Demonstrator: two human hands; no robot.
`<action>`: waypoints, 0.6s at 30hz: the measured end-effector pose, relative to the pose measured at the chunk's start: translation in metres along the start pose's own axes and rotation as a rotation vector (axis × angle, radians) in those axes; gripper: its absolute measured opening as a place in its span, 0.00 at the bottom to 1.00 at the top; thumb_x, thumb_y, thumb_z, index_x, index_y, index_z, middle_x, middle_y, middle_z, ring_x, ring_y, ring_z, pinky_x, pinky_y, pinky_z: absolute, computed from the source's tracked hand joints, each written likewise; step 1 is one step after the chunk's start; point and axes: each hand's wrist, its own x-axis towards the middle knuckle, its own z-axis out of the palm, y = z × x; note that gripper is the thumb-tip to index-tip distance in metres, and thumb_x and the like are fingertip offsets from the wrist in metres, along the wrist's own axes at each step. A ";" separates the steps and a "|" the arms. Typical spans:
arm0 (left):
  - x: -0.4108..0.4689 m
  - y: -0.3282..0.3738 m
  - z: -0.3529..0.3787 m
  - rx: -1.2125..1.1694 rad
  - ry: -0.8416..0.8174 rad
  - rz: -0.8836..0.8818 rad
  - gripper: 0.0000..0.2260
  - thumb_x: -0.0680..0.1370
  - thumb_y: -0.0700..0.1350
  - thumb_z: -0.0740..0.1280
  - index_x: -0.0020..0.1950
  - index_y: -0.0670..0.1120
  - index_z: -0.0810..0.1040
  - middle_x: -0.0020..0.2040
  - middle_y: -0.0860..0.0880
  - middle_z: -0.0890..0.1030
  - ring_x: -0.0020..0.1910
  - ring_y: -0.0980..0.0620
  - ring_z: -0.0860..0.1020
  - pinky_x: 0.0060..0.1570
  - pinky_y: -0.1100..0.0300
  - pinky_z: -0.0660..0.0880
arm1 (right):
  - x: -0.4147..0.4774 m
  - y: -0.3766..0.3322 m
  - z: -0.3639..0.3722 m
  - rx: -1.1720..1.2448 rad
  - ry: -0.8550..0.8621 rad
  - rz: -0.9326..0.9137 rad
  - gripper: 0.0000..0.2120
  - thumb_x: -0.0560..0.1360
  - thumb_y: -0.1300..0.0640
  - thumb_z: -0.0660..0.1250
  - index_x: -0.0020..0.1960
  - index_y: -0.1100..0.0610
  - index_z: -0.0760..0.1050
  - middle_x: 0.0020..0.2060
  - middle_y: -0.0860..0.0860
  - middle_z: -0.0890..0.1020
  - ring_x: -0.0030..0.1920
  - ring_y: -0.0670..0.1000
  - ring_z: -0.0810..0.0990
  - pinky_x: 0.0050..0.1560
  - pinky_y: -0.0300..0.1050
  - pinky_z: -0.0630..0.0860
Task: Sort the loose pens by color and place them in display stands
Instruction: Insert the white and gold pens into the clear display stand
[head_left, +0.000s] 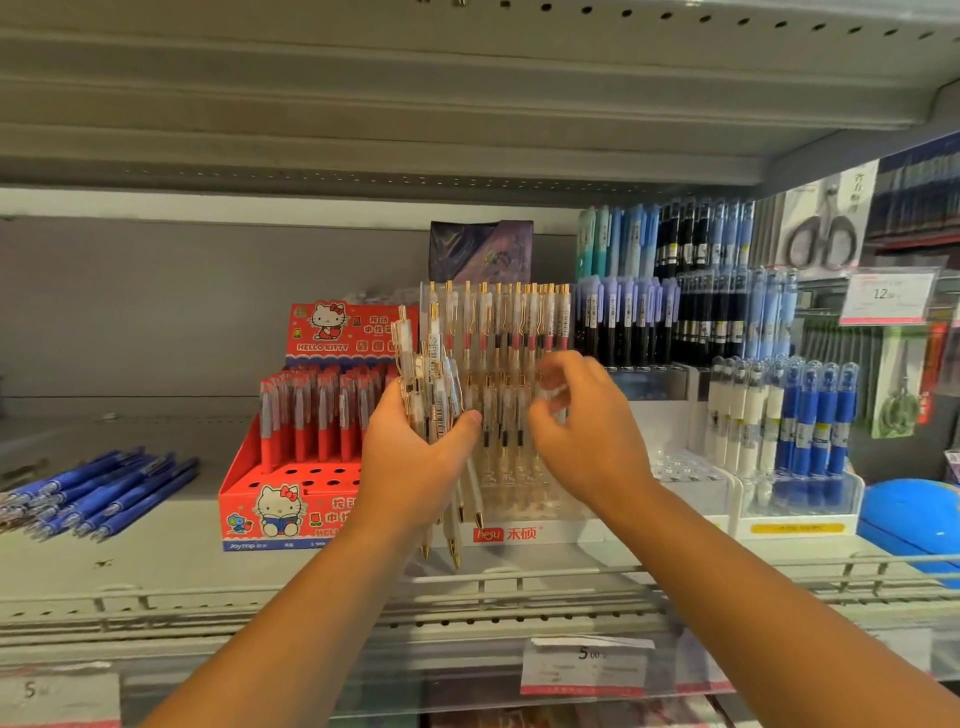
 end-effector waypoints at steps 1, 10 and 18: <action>0.001 0.000 0.000 -0.005 -0.001 0.000 0.16 0.74 0.41 0.73 0.57 0.56 0.75 0.47 0.66 0.82 0.46 0.67 0.80 0.39 0.75 0.74 | -0.002 -0.008 -0.002 0.152 -0.030 -0.032 0.12 0.76 0.60 0.65 0.59 0.51 0.73 0.50 0.46 0.77 0.44 0.43 0.77 0.43 0.37 0.76; 0.001 -0.001 0.003 -0.065 -0.076 0.013 0.18 0.73 0.36 0.73 0.57 0.55 0.77 0.47 0.60 0.84 0.46 0.62 0.83 0.40 0.71 0.77 | 0.002 -0.049 0.001 0.704 -0.280 0.257 0.12 0.77 0.57 0.69 0.60 0.55 0.79 0.49 0.50 0.83 0.50 0.47 0.82 0.47 0.41 0.80; -0.001 0.004 0.002 -0.037 -0.078 0.018 0.18 0.72 0.41 0.76 0.55 0.58 0.76 0.47 0.66 0.83 0.47 0.67 0.81 0.40 0.75 0.74 | 0.004 -0.039 -0.001 0.783 -0.220 0.325 0.06 0.76 0.61 0.70 0.52 0.53 0.78 0.47 0.55 0.81 0.41 0.48 0.81 0.34 0.34 0.77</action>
